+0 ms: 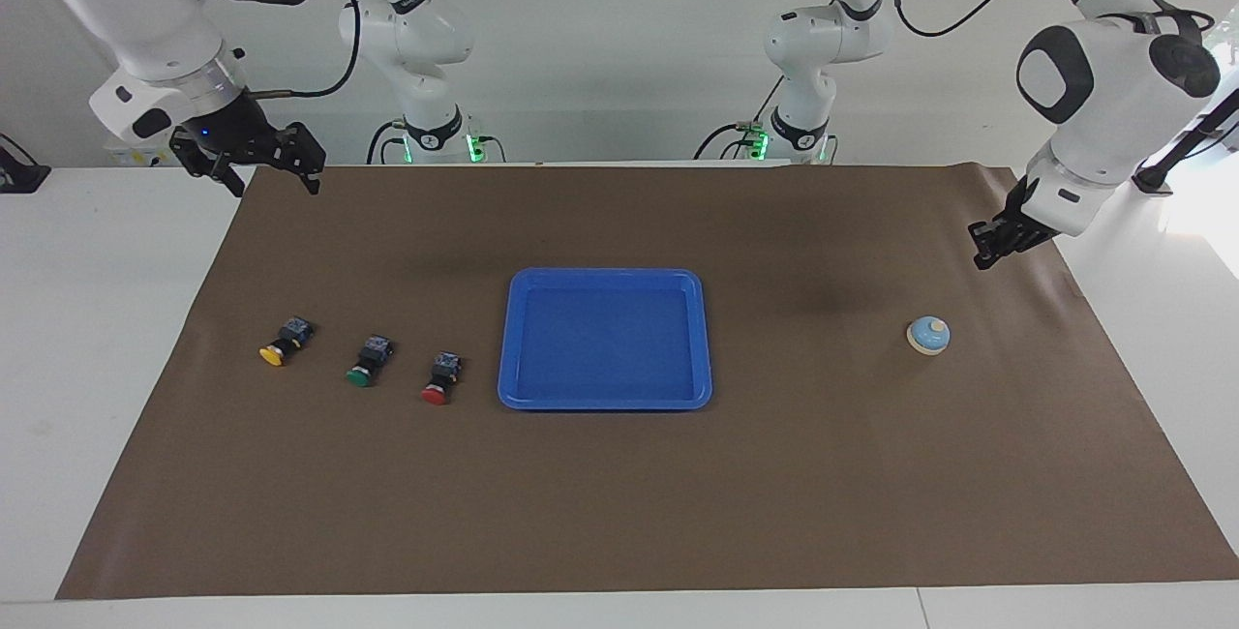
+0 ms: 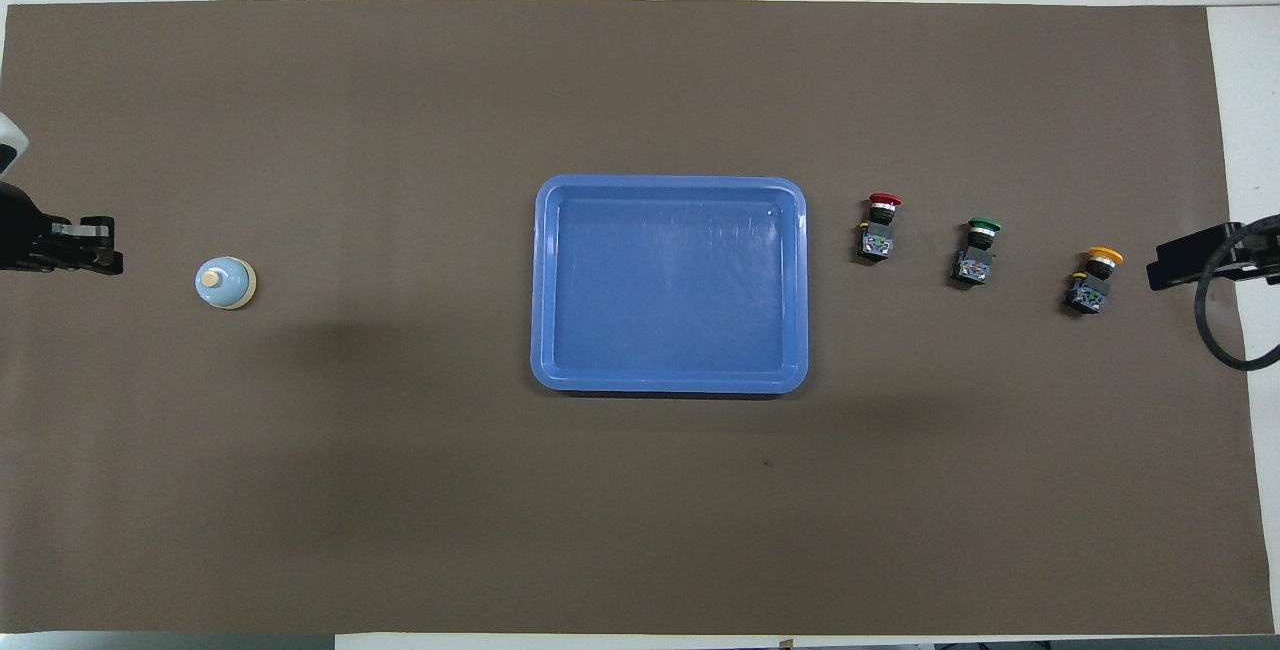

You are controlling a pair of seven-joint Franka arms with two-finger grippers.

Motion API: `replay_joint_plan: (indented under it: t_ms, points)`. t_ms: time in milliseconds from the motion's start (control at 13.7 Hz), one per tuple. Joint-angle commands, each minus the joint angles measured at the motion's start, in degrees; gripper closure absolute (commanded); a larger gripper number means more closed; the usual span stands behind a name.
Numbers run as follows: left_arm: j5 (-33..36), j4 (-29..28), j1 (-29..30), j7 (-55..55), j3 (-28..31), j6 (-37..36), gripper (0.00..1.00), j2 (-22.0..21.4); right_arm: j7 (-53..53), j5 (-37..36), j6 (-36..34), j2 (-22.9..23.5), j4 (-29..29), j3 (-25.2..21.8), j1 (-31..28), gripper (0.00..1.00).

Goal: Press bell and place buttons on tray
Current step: 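Lower the left gripper onto the bell and press it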

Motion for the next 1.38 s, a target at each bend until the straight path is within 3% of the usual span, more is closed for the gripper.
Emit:
replay_joint_plan:
  t_ms: [0,291,1311]
  points:
    - [0.66,-2.84,0.44,0.47,-0.39,4.94,1.0,1.83,-1.63,-0.17,0.01,-0.89,-0.78,0.4,-0.51,0.0]
    - [0.74,-12.76,0.44,0.47,-0.39,16.45,1.0,1.49,-1.63,-0.17,0.01,-0.89,-0.78,0.4,-0.51,0.0]
    - [0.66,-12.43,1.23,0.65,-0.39,22.1,1.0,7.9,-1.63,-0.17,0.01,-0.89,-0.78,0.4,-0.51,0.0]
